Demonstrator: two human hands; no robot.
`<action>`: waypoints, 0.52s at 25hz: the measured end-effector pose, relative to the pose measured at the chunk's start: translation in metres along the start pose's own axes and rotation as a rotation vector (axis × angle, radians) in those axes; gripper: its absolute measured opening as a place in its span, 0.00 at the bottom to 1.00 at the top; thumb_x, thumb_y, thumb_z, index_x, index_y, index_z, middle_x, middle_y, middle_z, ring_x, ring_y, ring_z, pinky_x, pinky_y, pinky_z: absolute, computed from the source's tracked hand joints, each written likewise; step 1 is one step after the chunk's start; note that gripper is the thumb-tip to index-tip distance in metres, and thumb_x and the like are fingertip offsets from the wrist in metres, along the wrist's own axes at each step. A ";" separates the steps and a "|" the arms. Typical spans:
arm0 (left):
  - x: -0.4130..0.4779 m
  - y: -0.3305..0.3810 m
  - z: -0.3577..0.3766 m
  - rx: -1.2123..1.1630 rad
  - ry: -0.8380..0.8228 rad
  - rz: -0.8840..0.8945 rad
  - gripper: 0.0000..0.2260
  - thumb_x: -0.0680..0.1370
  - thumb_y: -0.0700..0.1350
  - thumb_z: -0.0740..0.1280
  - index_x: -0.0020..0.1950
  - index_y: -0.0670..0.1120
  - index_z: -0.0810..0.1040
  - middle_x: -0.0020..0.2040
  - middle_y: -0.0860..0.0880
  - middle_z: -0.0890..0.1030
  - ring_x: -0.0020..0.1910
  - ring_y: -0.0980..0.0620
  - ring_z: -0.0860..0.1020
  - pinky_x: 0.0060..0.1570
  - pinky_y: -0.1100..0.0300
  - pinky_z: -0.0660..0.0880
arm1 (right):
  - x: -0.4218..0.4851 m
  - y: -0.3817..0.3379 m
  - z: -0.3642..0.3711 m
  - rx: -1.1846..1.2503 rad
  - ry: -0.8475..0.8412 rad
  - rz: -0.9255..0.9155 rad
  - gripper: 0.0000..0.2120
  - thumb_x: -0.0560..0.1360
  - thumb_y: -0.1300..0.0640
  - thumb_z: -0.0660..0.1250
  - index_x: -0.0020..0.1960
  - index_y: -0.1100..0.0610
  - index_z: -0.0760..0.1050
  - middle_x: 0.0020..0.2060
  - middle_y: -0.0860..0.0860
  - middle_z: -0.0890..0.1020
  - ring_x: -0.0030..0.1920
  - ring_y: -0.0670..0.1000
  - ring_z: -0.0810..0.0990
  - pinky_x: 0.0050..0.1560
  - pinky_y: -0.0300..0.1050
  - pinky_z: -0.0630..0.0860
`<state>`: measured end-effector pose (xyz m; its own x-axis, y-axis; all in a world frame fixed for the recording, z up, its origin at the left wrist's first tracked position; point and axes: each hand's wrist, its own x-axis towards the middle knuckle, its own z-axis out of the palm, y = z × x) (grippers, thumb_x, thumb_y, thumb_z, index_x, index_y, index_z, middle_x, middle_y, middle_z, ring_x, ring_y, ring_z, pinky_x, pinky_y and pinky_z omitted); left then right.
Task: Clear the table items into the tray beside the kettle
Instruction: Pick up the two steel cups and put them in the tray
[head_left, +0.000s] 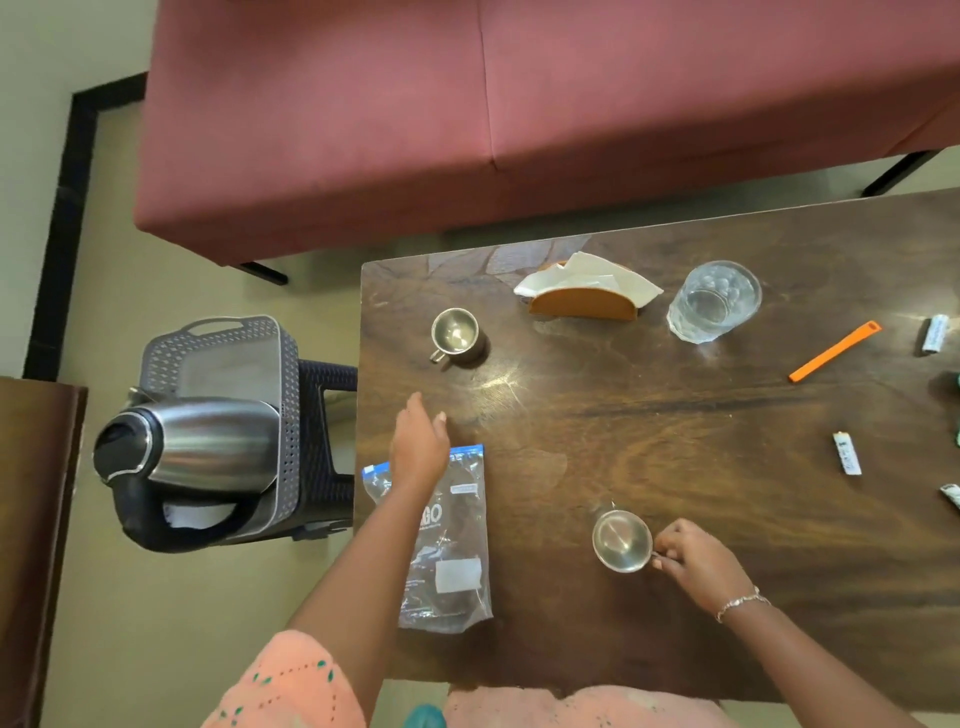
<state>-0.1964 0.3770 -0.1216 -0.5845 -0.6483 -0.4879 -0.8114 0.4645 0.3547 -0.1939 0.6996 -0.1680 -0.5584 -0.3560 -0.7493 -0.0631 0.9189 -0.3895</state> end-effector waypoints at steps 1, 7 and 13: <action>0.016 0.003 -0.006 0.011 0.006 0.000 0.21 0.81 0.45 0.57 0.73 0.42 0.59 0.69 0.39 0.68 0.67 0.41 0.68 0.64 0.49 0.66 | 0.001 -0.001 0.000 0.011 -0.005 -0.003 0.03 0.74 0.55 0.67 0.44 0.54 0.78 0.48 0.50 0.75 0.48 0.49 0.76 0.49 0.42 0.70; 0.080 0.021 -0.008 -0.072 -0.076 -0.039 0.20 0.81 0.44 0.54 0.73 0.48 0.59 0.70 0.41 0.69 0.68 0.41 0.68 0.66 0.49 0.64 | 0.006 0.008 0.000 0.002 -0.019 -0.077 0.06 0.75 0.57 0.67 0.48 0.58 0.80 0.46 0.50 0.79 0.50 0.50 0.78 0.51 0.41 0.70; 0.094 0.020 0.009 -0.117 -0.084 -0.082 0.09 0.80 0.43 0.57 0.54 0.43 0.74 0.53 0.42 0.80 0.53 0.43 0.77 0.50 0.53 0.72 | 0.007 0.006 -0.003 0.011 -0.044 -0.102 0.06 0.74 0.58 0.68 0.50 0.58 0.81 0.45 0.49 0.78 0.50 0.48 0.79 0.52 0.37 0.69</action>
<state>-0.2675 0.3303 -0.1674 -0.5183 -0.6265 -0.5821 -0.8535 0.3357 0.3986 -0.2001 0.7032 -0.1739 -0.5125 -0.4552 -0.7281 -0.1088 0.8755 -0.4708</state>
